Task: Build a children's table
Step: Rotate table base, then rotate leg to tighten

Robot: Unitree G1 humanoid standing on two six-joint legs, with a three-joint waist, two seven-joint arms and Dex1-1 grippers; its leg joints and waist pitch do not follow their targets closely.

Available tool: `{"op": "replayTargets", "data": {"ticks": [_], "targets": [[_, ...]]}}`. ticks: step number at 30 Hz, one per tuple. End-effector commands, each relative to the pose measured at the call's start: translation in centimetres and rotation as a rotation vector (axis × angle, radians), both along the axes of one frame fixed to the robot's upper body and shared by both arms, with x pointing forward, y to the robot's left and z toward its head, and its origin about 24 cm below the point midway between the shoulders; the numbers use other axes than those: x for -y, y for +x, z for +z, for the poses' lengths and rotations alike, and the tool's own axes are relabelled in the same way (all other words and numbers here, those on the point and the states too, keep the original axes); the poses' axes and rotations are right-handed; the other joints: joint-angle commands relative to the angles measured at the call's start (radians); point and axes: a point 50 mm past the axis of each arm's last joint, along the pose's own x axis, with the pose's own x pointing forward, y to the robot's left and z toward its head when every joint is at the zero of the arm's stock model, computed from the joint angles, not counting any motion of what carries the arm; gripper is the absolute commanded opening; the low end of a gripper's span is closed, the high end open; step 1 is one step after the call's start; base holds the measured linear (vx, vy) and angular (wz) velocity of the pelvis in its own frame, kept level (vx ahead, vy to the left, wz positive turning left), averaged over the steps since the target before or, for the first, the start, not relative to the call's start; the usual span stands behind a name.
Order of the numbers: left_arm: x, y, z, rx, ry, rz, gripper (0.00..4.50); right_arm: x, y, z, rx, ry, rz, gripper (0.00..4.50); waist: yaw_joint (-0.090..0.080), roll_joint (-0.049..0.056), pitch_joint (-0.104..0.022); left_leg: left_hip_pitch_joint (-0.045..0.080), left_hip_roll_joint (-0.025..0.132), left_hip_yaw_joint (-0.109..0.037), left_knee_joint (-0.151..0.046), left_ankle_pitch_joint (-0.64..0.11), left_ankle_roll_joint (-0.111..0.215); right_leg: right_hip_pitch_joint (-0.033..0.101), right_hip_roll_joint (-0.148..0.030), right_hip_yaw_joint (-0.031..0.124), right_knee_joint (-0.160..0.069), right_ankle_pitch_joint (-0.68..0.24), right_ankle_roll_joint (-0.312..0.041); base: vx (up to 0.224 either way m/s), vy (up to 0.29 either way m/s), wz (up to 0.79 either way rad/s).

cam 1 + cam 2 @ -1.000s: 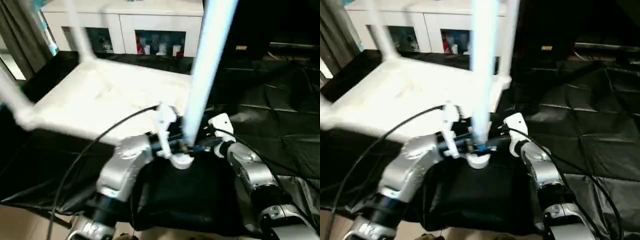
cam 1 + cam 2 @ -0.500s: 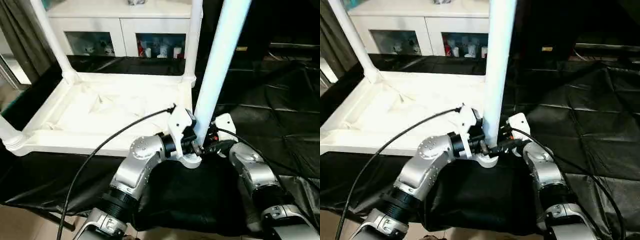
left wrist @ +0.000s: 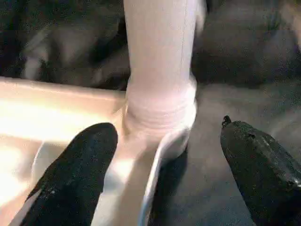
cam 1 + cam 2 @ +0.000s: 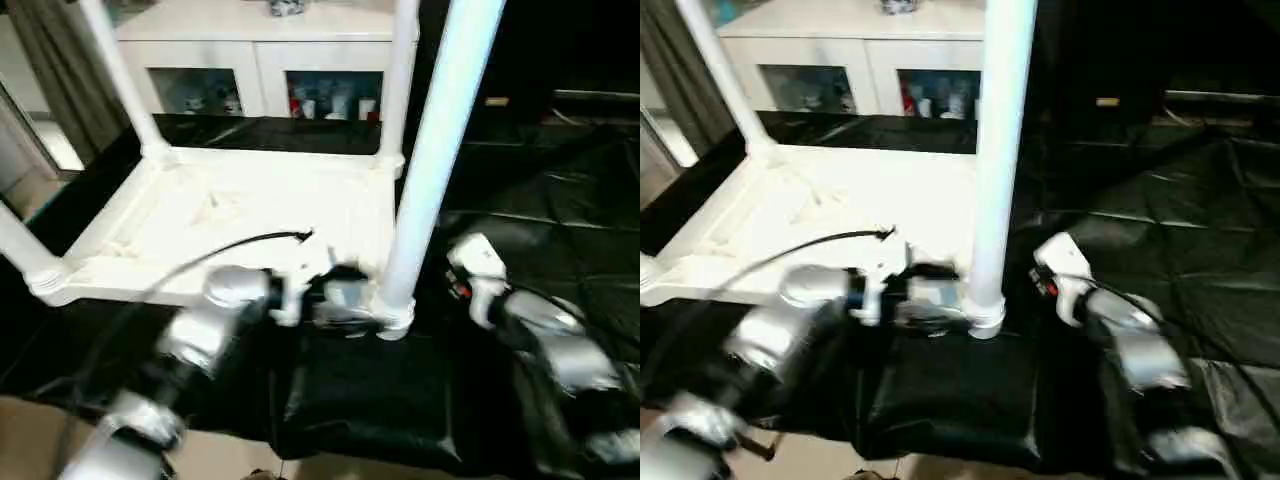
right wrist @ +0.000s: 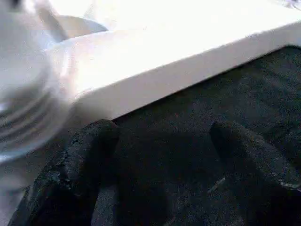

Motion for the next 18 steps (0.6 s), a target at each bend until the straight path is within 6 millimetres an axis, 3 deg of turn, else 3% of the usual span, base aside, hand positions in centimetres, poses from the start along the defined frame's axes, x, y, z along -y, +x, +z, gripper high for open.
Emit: {"op": "replayTargets", "data": {"ticks": [1,8,10,11,15,16,17,18], "targets": [[-0.3,0.6,0.1,0.041,0.059,-0.016,3.69,-0.2,-0.3,0.8,0.001,0.009,0.065,3.7,0.002,-0.015,-0.076,0.021,0.045,-0.026,-0.061,-0.222,0.08,0.053,-0.049,0.029,-0.076,-0.16,-0.252,0.0,0.0,0.0],[-1.2,2.1,0.4,0.056,0.152,-0.031,3.29,0.4,-1.1,1.5,-0.025,-0.015,0.149,3.7,0.003,-0.018,-0.078,0.016,0.043,-0.026,-0.058,-0.208,0.089,0.054,-0.051,0.027,-0.078,-0.158,-0.256,0.0,0.0,0.0],[-1.2,2.2,0.3,0.035,0.163,-0.049,2.95,0.3,-1.5,1.4,-0.048,-0.015,0.176,3.7,0.005,-0.017,-0.079,0.015,0.043,-0.027,-0.057,-0.196,0.101,0.055,-0.052,0.026,-0.077,-0.144,-0.266,0.0,0.0,0.0],[-1.3,2.2,0.1,0.031,0.182,-0.059,2.9,0.2,-1.8,1.4,-0.073,-0.011,0.202,3.7,0.005,-0.013,-0.079,0.014,0.042,-0.027,-0.057,-0.197,0.103,0.055,-0.052,0.025,-0.077,-0.145,-0.267,0.0,0.0,0.0],[-1.4,2.3,-0.3,0.013,0.22,-0.083,2.68,0.2,-2.6,1.6,-0.114,-0.009,0.251,3.7,0.009,-0.011,-0.08,0.015,0.045,-0.029,-0.058,-0.206,0.109,0.055,-0.052,0.024,-0.079,-0.136,-0.269,0.0,0.0,0.0],[-1.5,2.3,-0.3,0.005,0.222,-0.09,2.45,0.3,-2.8,1.6,-0.121,-0.009,0.258,3.7,0.01,0.0,-0.08,0.016,0.047,-0.031,-0.059,-0.209,0.106,0.054,-0.054,0.023,-0.078,-0.137,-0.272,0.0,0.0,0.0],[-1.5,2.2,-0.4,-0.004,0.226,-0.098,2.46,0.3,-3.0,1.7,-0.125,-0.013,0.265,3.7,0.009,-0.007,-0.08,0.016,0.045,-0.029,-0.058,-0.214,0.105,0.055,-0.053,0.023,-0.08,-0.141,-0.271,0.0,0.0,0.0],[-1.5,2.2,-0.5,-0.009,0.229,-0.103,2.46,0.4,-3.1,1.7,-0.128,-0.016,0.268,3.7,0.009,-0.007,-0.08,0.016,0.045,-0.029,-0.058,-0.214,0.105,0.055,-0.053,0.023,-0.08,-0.141,-0.271,0.0,0.0,0.0]]}}
